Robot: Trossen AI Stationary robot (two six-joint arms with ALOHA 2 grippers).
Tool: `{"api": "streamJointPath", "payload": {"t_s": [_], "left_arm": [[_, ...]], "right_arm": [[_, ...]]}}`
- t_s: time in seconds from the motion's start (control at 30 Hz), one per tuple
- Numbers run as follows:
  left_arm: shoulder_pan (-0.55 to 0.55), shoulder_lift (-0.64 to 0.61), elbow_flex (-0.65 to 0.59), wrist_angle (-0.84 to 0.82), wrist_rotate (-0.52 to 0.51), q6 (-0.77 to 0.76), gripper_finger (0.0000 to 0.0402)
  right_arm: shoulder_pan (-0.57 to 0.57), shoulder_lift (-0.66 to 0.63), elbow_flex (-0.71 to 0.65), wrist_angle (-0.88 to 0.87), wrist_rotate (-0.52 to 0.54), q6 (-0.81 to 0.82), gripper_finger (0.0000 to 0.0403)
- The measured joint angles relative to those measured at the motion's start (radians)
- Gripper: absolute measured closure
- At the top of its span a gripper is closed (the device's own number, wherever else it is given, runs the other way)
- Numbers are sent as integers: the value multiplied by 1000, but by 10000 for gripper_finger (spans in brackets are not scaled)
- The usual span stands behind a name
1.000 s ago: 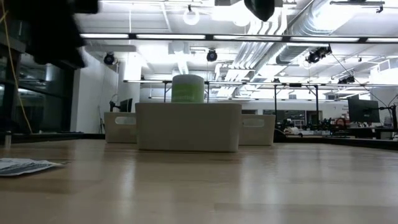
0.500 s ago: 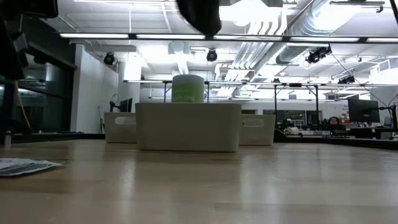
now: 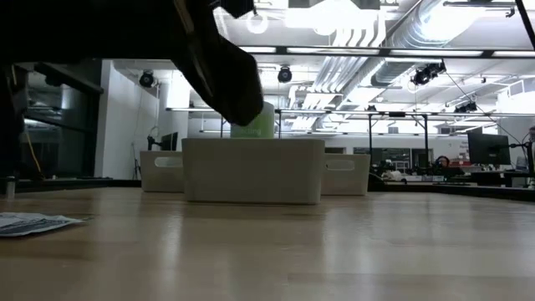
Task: Pick & Place First Aid Supplies
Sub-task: Put the right bandage pack into the left bin
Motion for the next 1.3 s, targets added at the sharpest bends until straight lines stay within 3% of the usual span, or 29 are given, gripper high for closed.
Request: {"api": "streamJointPath", "payload": {"t_s": [0.3,0.6,1.3], "left_arm": [[0,43,2,41,29,-95,225],[0,48,2,52,33,-97,225],[0,48,1,78,59,-150,225]], "right_arm": [[31,7,-3,56,-43,-99,403],[28,86,-5,139,-39,-114,403],[-9,92,-5,140,-113,-304,403]]}}
